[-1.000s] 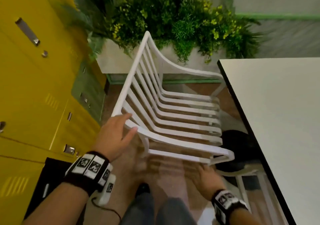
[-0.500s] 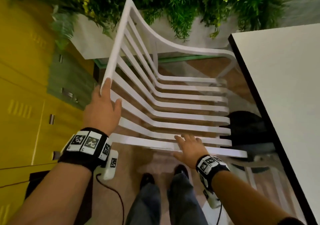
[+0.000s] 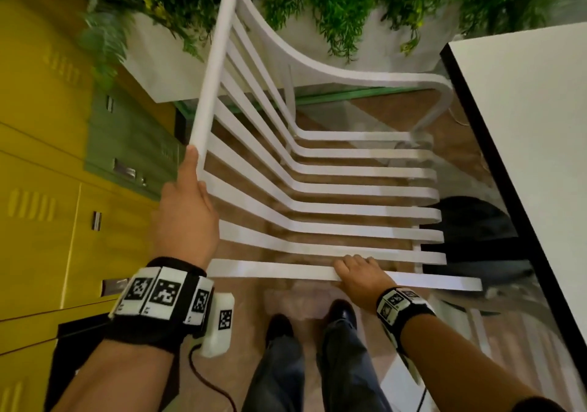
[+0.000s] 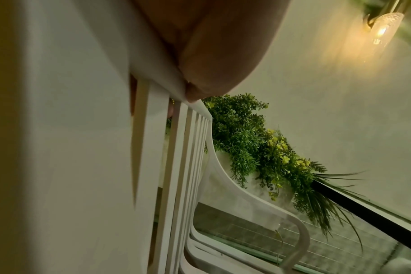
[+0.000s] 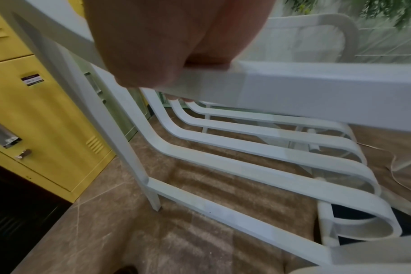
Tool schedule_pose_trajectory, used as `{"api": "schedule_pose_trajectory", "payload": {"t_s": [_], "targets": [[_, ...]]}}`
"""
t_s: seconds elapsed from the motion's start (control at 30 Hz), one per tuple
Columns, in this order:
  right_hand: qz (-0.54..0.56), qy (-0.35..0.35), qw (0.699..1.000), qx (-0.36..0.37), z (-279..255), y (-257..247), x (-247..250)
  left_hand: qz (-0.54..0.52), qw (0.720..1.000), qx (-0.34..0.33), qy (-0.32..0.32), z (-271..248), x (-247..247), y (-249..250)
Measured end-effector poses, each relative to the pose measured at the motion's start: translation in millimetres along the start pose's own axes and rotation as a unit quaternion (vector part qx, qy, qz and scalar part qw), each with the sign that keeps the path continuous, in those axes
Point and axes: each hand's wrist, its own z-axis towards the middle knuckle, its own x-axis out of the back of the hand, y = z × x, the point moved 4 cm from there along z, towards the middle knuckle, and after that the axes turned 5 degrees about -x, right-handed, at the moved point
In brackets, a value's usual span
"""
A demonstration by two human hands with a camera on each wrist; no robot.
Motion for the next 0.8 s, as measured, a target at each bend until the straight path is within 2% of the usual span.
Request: {"api": "schedule_pose_trajectory", "payload": {"t_s": [0.27, 0.33, 0.43, 0.5, 0.63, 0.8], "targets": [[0.010, -0.006, 1.000, 0.010, -10.3, 0.4, -13.0, 0.000, 1.000, 0.000, -0.004, -30.5, 8.2, -4.5], [0.009, -0.006, 1.000, 0.012, -15.0, -1.6, -16.1, -0.024, 0.999, 0.004, -0.023, -38.7, 11.8, -12.6], [0.021, -0.010, 1.000, 0.001, -17.2, -5.3, -11.3, -0.087, 0.991, 0.060, -0.076, -27.0, 11.5, -29.1], [0.033, -0.020, 0.998, -0.040, -16.9, -1.7, -5.6, -0.114, 0.986, 0.072, -0.098, -16.1, 8.0, -33.0], [0.027, -0.034, 0.984, -0.175, -13.8, 5.5, -8.9, -0.168, 0.978, 0.064, -0.103, -16.5, -0.6, -42.1], [0.008, -0.057, 0.984, -0.171, -5.9, -2.3, -14.4, -0.152, 0.982, 0.064, -0.088, -23.7, 3.3, -55.0]]}}
